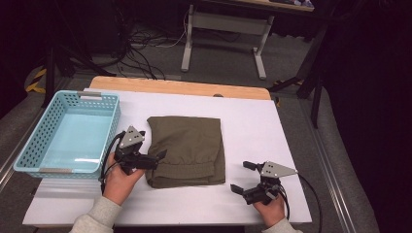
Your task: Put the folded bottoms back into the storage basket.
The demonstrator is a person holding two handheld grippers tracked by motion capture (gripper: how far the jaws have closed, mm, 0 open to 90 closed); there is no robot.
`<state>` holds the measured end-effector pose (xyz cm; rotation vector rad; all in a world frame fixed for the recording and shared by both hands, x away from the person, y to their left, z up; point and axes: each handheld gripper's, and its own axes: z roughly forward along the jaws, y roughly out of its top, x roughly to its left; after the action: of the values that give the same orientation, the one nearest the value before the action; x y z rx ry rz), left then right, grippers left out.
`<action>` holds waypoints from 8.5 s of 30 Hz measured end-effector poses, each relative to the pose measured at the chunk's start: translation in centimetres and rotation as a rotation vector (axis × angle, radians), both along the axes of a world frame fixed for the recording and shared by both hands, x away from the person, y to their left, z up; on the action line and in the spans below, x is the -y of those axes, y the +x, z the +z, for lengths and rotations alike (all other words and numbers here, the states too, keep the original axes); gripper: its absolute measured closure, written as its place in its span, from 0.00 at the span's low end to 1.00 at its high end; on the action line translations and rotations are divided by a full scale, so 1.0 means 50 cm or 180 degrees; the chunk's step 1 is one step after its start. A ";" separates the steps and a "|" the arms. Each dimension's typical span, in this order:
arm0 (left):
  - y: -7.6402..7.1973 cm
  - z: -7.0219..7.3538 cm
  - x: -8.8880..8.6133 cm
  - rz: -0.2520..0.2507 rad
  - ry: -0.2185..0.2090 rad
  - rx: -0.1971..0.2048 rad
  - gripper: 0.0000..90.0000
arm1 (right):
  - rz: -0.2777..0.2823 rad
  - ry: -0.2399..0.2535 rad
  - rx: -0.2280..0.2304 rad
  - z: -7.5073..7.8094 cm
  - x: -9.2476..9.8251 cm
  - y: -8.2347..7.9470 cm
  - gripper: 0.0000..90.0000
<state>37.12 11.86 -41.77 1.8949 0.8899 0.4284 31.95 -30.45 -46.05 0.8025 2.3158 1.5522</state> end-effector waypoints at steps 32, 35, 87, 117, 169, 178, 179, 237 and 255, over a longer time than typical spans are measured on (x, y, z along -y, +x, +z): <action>0.128 -0.030 0.082 0.0464 0.0356 -0.0469 0.01 | 0.0051 0.0036 -0.0002 -0.001 0.000 0.000 0.00; 0.134 -0.036 0.082 0.0509 0.0380 -0.0507 0.01 | 0.0051 0.0035 -0.0003 -0.001 0.000 0.000 0.00; 0.164 -0.121 0.081 0.0593 0.0653 -0.0808 0.00 | 0.0069 0.0007 -0.0072 -0.005 -0.002 0.004 0.00; 0.147 -0.103 0.091 0.0707 0.0644 -0.0931 0.28 | 0.0040 0.0038 -0.0061 -0.004 0.001 0.004 0.00; 0.094 0.004 0.092 0.0217 -0.0027 -0.0354 0.91 | 0.0052 0.0068 -0.0060 -0.004 0.003 0.004 0.00; 0.069 0.050 0.096 0.0022 -0.0196 -0.0080 0.91 | 0.0044 0.0086 -0.0052 -0.003 0.004 0.004 0.00; 0.066 0.054 0.096 0.0002 -0.0219 -0.0052 0.91 | 0.0045 0.0086 -0.0051 -0.003 0.004 0.004 0.00; 0.016 0.186 -0.047 0.0072 -0.0565 0.0596 0.91 | 0.0053 0.0095 -0.0053 -0.004 0.004 0.003 0.00; -0.006 0.216 -0.112 0.0222 -0.0488 0.0653 0.91 | 0.0045 0.0080 -0.0057 -0.004 0.004 0.003 0.00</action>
<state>36.82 17.46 -30.96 1.6514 0.8292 0.5695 32.11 -30.63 -46.24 0.8111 2.3237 1.5895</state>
